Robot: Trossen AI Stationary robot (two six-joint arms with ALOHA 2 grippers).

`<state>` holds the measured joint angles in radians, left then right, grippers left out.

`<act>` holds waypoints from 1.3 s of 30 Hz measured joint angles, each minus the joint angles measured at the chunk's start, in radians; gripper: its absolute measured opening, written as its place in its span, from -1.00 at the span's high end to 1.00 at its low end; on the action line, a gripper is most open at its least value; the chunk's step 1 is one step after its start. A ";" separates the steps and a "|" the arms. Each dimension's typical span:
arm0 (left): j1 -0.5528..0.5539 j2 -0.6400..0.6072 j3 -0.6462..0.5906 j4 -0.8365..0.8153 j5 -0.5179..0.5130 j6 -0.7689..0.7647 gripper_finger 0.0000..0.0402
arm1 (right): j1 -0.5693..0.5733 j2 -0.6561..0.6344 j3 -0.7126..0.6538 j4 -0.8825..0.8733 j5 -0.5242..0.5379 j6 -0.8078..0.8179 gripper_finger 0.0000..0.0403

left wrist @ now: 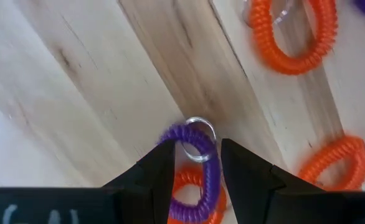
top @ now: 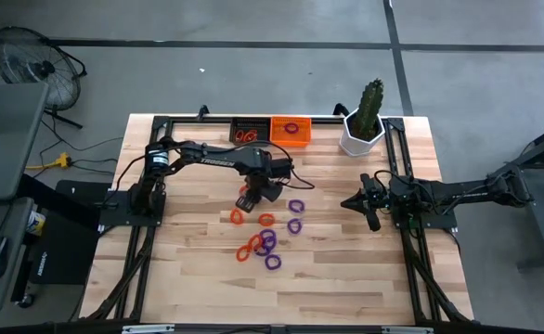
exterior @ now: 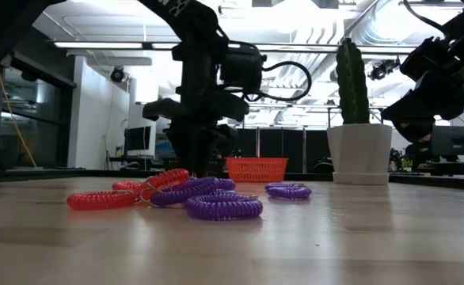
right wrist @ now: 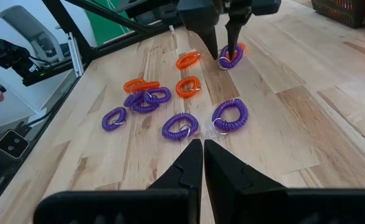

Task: Sort spring keychains into baskets
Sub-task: Put the violet spring keychain into the orange basket

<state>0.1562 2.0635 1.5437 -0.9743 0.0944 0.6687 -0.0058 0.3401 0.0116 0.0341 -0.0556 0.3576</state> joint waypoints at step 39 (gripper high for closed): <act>0.000 0.056 0.048 -0.035 -0.042 -0.282 0.94 | 0.000 0.000 0.000 0.000 0.000 0.000 0.94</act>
<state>0.1566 2.1193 1.5919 -1.0096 0.0520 0.3867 -0.0058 0.3401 0.0116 0.0338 -0.0558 0.3576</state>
